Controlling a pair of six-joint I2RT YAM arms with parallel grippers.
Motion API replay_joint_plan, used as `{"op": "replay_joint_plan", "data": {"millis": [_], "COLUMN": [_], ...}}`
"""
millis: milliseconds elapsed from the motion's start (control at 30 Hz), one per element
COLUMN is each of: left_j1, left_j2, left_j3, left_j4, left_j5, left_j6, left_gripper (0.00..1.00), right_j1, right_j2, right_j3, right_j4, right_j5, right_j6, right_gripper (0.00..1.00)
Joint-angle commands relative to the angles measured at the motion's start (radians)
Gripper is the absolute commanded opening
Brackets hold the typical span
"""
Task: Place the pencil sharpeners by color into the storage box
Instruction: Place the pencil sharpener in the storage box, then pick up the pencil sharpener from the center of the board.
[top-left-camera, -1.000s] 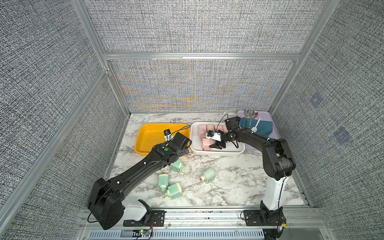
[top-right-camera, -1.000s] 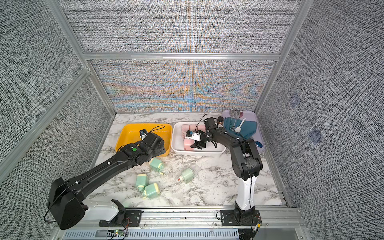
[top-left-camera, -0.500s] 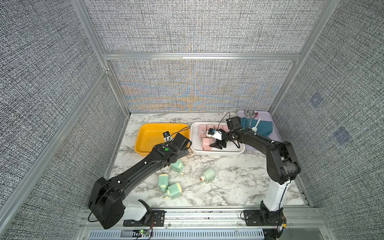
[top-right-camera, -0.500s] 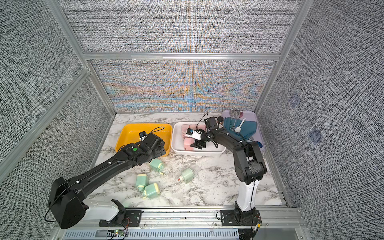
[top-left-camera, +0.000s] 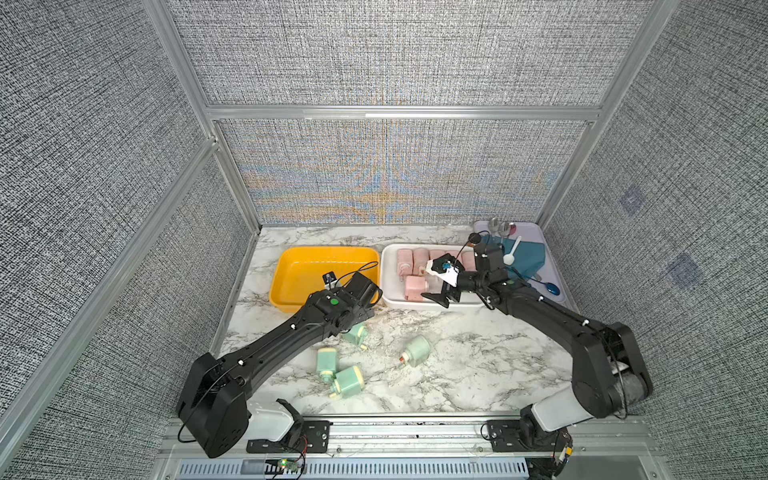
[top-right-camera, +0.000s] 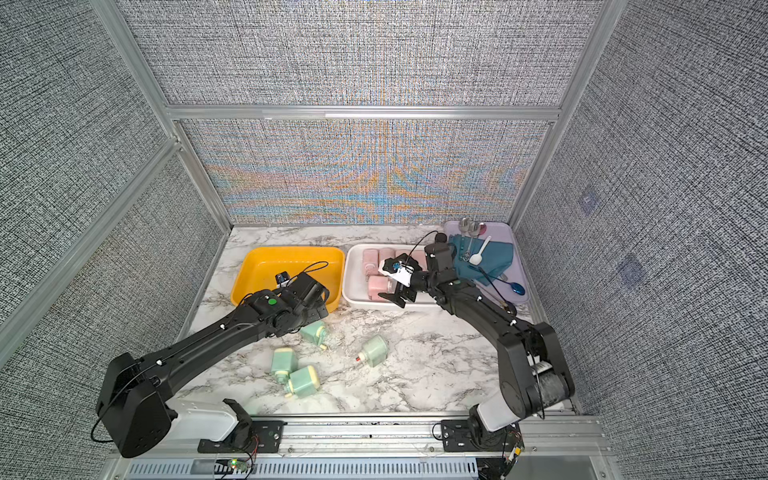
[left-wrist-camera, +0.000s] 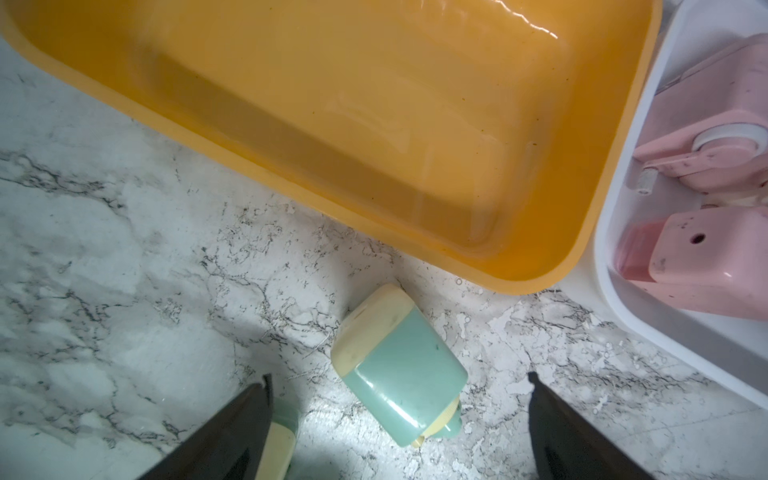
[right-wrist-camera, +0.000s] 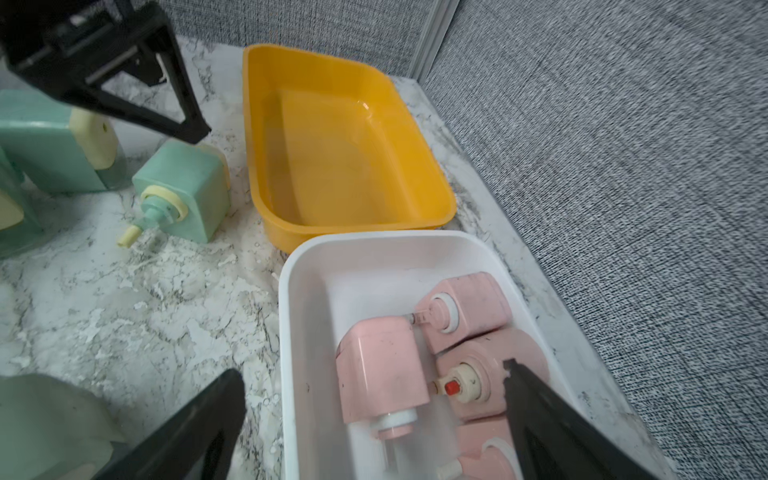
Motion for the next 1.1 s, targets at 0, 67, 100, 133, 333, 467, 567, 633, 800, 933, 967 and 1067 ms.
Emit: {"op": "replay_joint_plan", "data": {"millis": [0,67,100,133,333,467,567,633,800,933,967,1067], "left_j1": [0.000,0.000,0.000,-0.001,-0.045,-0.093,-0.096,-0.097,-0.098,-0.098,-0.098,-0.098], "left_j2": [-0.011,-0.003,0.004,0.016,0.089,0.120,0.148,0.156,0.153,0.191,0.206,0.255], "left_j3": [-0.029,-0.043,-0.044,-0.038,0.042,0.058,0.041,0.026,-0.001,0.020,0.032,0.070], "left_j4": [0.073,0.088,0.086,0.084,0.010,-0.004,-0.018,-0.020,-0.018,-0.017,-0.023,-0.063], "left_j5": [0.021,0.021,0.027,0.041,-0.001,-0.067,-0.075,-0.068,-0.065,-0.049,-0.044,-0.053], "left_j6": [-0.015,-0.035,-0.044,-0.039,-0.082,-0.155,-0.243,-0.297,-0.378,-0.382,-0.376,-0.366], "left_gripper": [1.00,1.00,1.00,1.00,1.00,1.00,1.00,1.00,1.00,1.00,1.00,1.00], "right_j1": [0.018,0.034,0.038,0.038,0.041,0.041,0.042,0.041,0.041,0.041,0.042,0.041], "right_j2": [-0.058,-0.092,-0.104,-0.114,-0.205,-0.261,-0.265,-0.263,-0.257,-0.245,-0.241,-0.233], "right_j3": [-0.056,-0.068,-0.068,-0.060,-0.099,-0.191,-0.181,-0.172,-0.170,-0.168,-0.165,-0.152], "right_j4": [0.251,0.274,0.275,0.267,0.294,0.385,0.339,0.304,0.257,0.258,0.253,0.235], "right_j5": [0.099,0.217,0.272,0.329,0.405,0.436,0.441,0.467,0.515,0.509,0.510,0.512], "right_j6": [0.240,0.334,0.396,0.471,0.645,0.740,0.773,0.785,0.783,0.791,0.794,0.802], "right_gripper": [0.99,0.99,0.99,0.99,0.99,0.99,0.99,0.99,0.99,0.99,0.99,0.99]}}
